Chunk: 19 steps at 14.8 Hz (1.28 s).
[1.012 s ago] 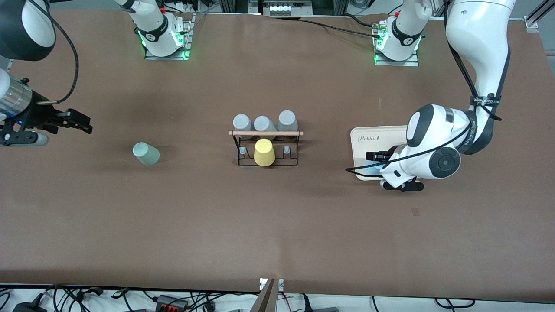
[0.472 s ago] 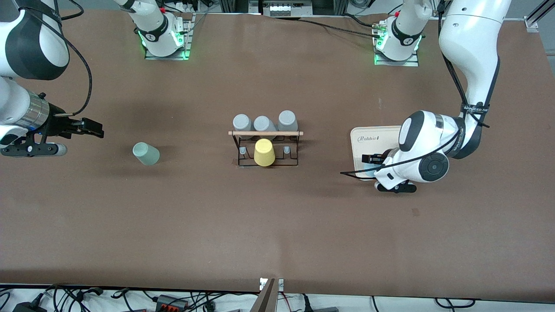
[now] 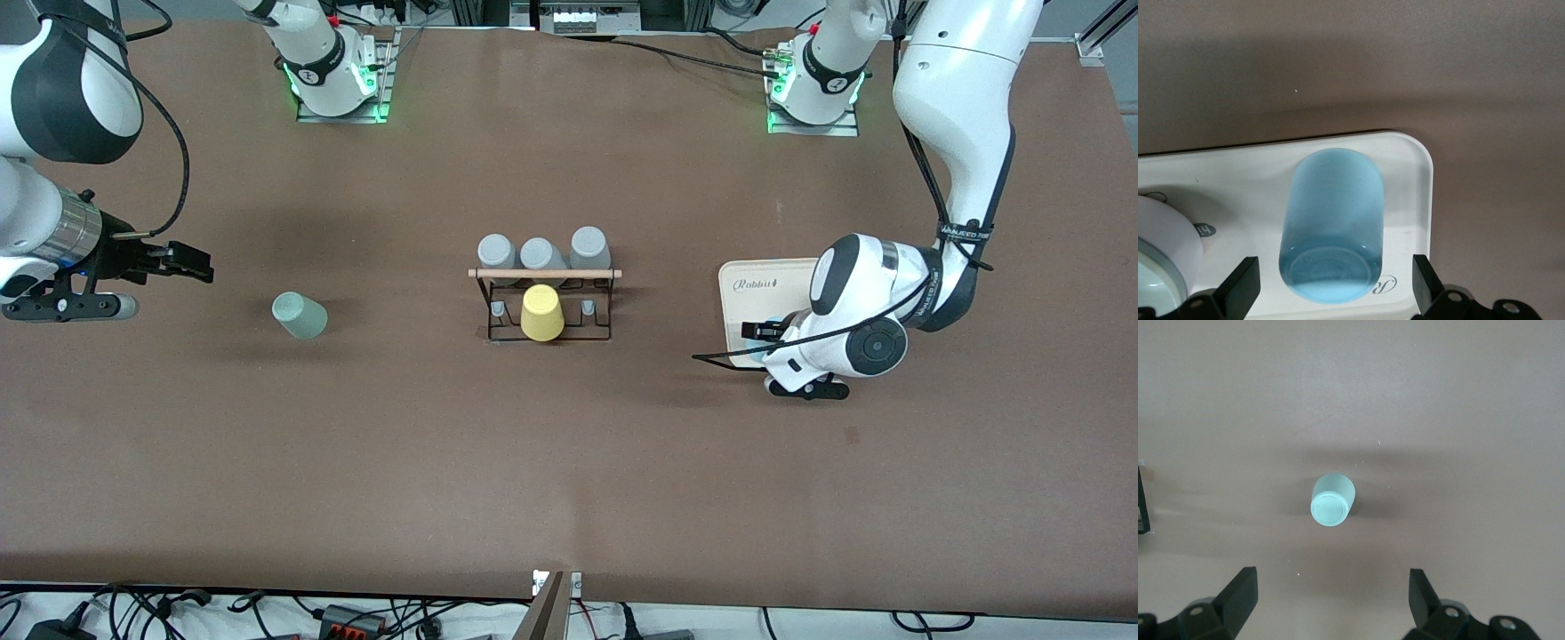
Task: Hang scattered cups on rack with three cups
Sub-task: 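Lower the left gripper and grasp the light-blue cup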
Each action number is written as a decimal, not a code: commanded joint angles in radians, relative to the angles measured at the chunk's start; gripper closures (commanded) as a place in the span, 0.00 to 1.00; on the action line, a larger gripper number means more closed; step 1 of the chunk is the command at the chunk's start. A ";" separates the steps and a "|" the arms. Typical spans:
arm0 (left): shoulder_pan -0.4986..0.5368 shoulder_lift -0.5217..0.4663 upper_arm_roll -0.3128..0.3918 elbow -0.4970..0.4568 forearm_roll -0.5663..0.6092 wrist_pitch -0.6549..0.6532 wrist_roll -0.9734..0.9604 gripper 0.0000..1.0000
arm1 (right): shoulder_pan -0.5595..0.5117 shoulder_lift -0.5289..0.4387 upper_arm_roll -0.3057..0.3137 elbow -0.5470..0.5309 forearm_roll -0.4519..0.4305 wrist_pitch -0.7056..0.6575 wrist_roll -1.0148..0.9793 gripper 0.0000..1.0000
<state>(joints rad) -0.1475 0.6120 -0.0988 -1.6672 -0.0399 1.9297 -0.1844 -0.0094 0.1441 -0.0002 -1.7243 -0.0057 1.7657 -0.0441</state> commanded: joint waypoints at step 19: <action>-0.066 -0.038 -0.110 0.313 -0.018 -0.225 -0.288 0.75 | -0.003 -0.008 0.000 -0.001 0.000 -0.015 -0.013 0.00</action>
<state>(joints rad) -0.1950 0.5650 -0.1974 -1.4324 -0.0419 1.7491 -0.4382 -0.0096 0.1441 -0.0003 -1.7243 -0.0057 1.7621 -0.0446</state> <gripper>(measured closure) 0.357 0.000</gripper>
